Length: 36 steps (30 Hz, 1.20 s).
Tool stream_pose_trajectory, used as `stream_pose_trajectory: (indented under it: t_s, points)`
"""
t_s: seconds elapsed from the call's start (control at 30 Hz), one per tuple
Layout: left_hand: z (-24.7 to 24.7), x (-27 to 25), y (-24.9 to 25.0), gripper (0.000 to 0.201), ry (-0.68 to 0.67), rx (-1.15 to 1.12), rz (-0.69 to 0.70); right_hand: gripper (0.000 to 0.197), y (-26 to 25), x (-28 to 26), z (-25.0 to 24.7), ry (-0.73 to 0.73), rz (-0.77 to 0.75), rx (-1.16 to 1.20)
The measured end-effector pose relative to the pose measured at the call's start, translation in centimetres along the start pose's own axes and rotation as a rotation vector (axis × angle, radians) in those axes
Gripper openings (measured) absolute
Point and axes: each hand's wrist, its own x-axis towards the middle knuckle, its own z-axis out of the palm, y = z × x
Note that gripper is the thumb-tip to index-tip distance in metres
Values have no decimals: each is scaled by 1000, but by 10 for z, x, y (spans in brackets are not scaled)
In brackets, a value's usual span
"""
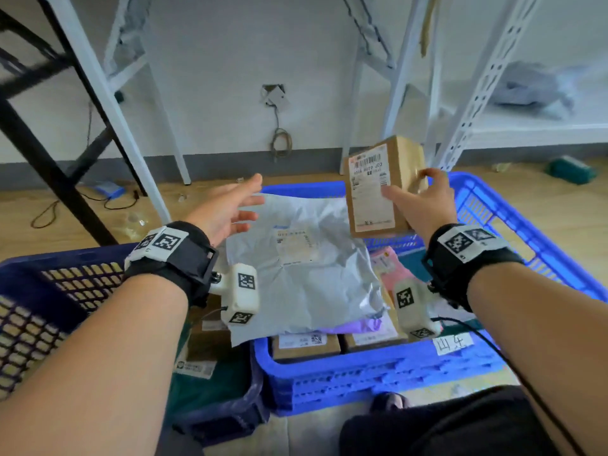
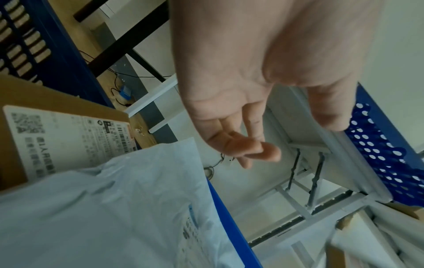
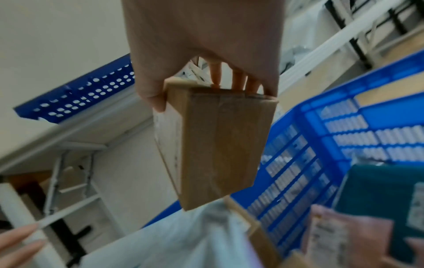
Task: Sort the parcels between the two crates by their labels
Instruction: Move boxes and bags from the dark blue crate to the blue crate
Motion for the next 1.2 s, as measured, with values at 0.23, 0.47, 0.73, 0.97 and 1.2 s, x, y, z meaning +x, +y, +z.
stream_pose_trajectory:
  t_s: [0.23, 0.47, 0.73, 0.97, 1.2]
  points:
    - [2, 5, -11, 45, 7, 39, -32, 91, 60, 11, -37, -73, 104, -689]
    - [-5, 3, -15, 33, 32, 24, -53, 99, 77, 11, -34, -184, 177, -776]
    - [-55, -2, -17, 31, 174, -28, -111, 58, 16, -4, 18, -246, -120, -632]
    - [-101, -1, -46, 44, 371, 278, -299, 42, -44, -43, 85, -304, -380, -416]
    - [-105, -16, -91, 102, 57, 408, -598, 32, -71, -96, 151, -561, -432, -305]
